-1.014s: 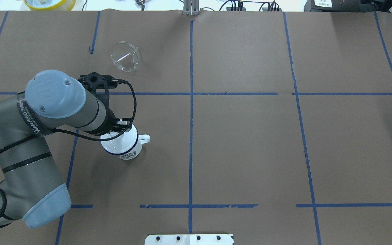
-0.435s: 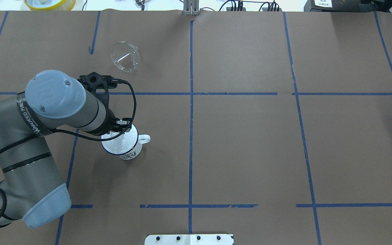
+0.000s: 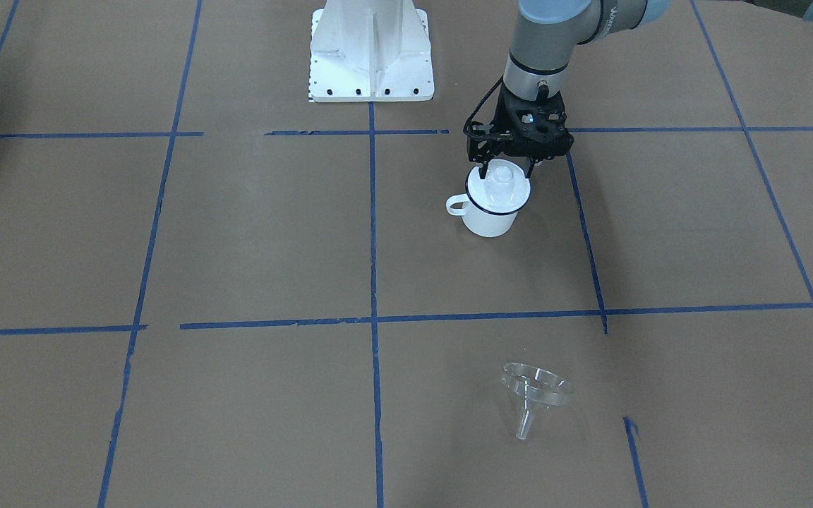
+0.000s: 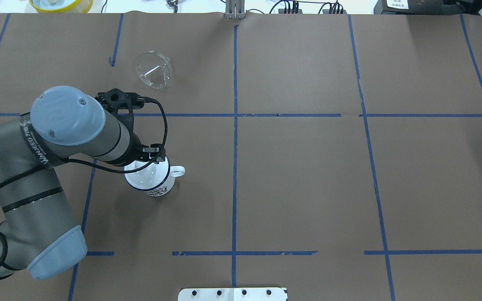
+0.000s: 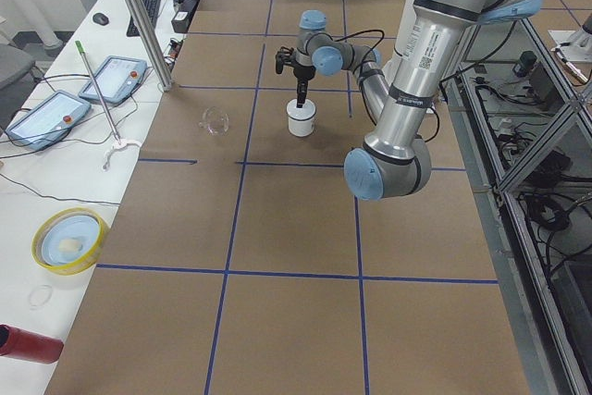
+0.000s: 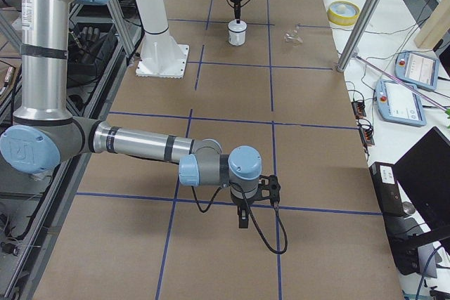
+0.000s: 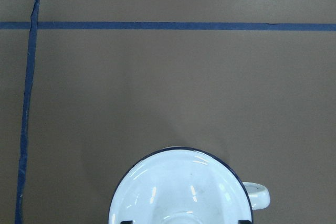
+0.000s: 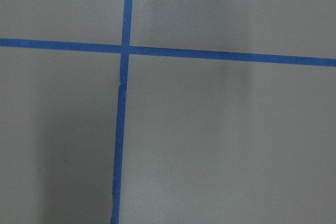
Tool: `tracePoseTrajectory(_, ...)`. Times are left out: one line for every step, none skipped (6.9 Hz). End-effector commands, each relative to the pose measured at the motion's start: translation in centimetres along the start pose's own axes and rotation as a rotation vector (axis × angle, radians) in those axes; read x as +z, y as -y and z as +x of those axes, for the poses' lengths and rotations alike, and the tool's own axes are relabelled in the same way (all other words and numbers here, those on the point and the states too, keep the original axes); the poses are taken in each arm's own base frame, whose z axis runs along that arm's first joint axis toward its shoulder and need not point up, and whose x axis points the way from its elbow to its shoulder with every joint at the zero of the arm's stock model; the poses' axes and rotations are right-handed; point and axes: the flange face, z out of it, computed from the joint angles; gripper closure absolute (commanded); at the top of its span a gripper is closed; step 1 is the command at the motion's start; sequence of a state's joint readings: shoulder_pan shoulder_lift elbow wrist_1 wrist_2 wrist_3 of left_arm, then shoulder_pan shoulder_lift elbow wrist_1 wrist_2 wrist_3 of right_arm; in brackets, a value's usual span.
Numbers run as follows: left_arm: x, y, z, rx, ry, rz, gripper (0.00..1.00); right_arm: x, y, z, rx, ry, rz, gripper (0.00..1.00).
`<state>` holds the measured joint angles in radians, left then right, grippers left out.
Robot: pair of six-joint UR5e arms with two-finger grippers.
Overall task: Remove funnel from cup
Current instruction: 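Lower the white lid onto the mug opening with the left gripper, then open the left gripper and withdraw it away from the mug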
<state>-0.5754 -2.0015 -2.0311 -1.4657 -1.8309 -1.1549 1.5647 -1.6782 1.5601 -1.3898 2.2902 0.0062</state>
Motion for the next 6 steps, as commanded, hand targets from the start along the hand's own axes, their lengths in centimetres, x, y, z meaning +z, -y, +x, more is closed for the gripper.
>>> tracePoseTrajectory(-2.4, 2.0, -3.7, 0.19, 0.005, 0.042, 0.0, 0.0, 0.0, 0.0, 0.0, 0.0, 0.0, 0.0)
tracePoseTrajectory(-4.8, 5.9, -8.6, 0.281, -0.01, 0.039, 0.0, 0.0, 0.0, 0.0, 0.0, 0.0, 0.0, 0.0)
tracePoseTrajectory(-7.5, 9.5, -15.4, 0.429, -0.021, 0.026, 0.0, 0.0, 0.0, 0.0, 0.0, 0.0, 0.0, 0.0)
tracePoseTrajectory(-8.6, 11.6, -23.2, 0.454, -0.012, -0.003, 0.0, 0.0, 0.0, 0.0, 0.0, 0.0, 0.0, 0.0)
tracePoseTrajectory(-9.3, 13.7, -31.6, 0.355, -0.029, -0.036, 0.0, 0.0, 0.0, 0.0, 0.0, 0.0, 0.0, 0.0)
tracePoseTrajectory(-6.8, 12.1, -39.0, 0.359, 0.0, -0.109, 0.0, 0.0, 0.0, 0.0, 0.0, 0.0, 0.0, 0.0)
